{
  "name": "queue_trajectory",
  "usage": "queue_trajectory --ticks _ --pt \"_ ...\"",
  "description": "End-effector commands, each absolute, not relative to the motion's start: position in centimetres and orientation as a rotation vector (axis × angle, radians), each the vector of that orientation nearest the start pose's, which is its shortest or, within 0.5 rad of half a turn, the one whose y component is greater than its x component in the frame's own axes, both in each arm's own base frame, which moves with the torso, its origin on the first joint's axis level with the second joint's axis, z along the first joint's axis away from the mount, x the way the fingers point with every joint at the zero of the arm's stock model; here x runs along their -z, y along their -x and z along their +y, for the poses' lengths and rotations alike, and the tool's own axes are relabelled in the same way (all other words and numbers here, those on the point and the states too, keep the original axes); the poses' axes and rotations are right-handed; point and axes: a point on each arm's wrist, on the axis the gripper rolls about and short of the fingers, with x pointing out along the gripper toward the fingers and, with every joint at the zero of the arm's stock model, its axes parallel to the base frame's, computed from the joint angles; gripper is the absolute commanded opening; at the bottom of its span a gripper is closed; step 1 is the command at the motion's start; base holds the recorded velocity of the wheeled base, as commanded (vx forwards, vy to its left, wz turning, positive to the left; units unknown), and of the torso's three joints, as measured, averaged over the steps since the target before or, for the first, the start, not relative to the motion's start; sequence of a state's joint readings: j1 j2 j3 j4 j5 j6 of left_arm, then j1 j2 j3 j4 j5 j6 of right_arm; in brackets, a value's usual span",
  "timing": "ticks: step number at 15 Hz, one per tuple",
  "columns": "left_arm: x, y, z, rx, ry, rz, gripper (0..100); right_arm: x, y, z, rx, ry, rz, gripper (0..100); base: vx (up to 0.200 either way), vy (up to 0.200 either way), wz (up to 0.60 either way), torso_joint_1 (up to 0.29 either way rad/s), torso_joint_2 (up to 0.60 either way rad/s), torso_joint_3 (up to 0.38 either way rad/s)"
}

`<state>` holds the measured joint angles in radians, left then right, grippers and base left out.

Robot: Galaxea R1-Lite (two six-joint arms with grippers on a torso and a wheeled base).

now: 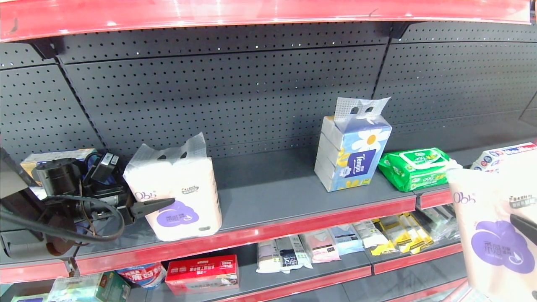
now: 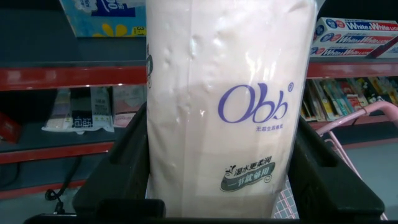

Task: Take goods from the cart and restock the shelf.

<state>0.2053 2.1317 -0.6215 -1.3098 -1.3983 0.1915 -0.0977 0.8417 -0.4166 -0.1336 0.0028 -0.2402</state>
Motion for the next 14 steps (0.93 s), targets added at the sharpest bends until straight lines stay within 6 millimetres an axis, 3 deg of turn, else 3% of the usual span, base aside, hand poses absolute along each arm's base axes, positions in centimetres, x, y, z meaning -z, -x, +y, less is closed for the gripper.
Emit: queue_trajectory --ticks 1,14 --pt "-6.70 -32.59 4.38 1.201 -0.014 0.035 0 -19.23 -8.87 -0.87 0.061 0.225 0.298 0 0.000 0.000 0.00 0.000 0.00 0.000" --pt "-6.97 -32.57 4.63 1.192 0.019 0.054 0 -19.05 -9.07 -0.89 0.058 0.224 0.312 0 0.000 0.000 0.00 0.000 0.00 0.000"
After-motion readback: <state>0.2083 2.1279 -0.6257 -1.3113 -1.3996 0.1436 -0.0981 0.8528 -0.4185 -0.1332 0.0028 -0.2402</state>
